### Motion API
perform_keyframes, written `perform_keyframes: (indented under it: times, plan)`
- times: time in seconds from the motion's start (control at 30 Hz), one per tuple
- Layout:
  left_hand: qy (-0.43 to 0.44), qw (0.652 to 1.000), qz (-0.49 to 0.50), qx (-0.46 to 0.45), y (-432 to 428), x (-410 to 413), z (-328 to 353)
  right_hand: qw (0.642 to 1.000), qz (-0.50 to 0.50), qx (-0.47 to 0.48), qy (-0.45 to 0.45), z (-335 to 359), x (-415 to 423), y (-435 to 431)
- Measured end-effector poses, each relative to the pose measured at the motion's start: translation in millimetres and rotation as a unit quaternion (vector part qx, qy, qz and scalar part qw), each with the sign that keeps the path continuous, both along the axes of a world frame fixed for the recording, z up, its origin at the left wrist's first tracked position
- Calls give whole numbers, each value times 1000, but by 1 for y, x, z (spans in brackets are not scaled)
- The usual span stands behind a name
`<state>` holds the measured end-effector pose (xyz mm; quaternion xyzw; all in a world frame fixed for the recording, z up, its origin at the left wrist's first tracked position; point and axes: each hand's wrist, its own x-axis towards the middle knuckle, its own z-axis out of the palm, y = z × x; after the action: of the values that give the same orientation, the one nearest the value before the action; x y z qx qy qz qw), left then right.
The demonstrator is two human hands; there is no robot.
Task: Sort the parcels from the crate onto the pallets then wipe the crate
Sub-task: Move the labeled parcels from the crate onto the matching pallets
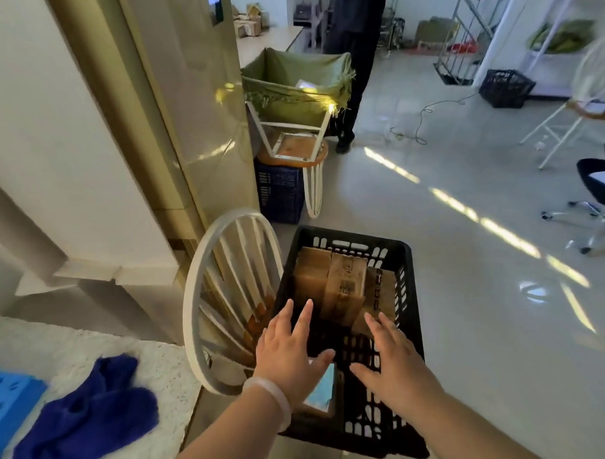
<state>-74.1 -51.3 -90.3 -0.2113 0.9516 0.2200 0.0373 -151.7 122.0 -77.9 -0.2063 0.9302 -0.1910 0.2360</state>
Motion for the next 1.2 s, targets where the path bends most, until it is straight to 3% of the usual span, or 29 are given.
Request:
perform_keyframes:
  times: [0.2,0.5,0.83,0.97,1.03,1.2]
  plan:
    - [-41,998,-39,42,-17,-64,-22,997,-50,23,-53,-26,-37,-13]
    - [-118,983,-53,128,-24,-152,-64,992,-83,-17,-97,-70,-125,-37]
    - [-151,968,34,197,-20,-218,-124,968,-124,-57,-212,-128,-217,-69]
    - [-148,965,79,199,-13,-225,-141,936,-169,-89,-295,-145,-227,-75]
    - [-149,951,123,243,-14,-227,-146,921,-189,-109,-323,-149,-228,-75]
    - [-144,935,177,272,-13,-225,-142,903,-238,-130,-332,-150,-221,-66]
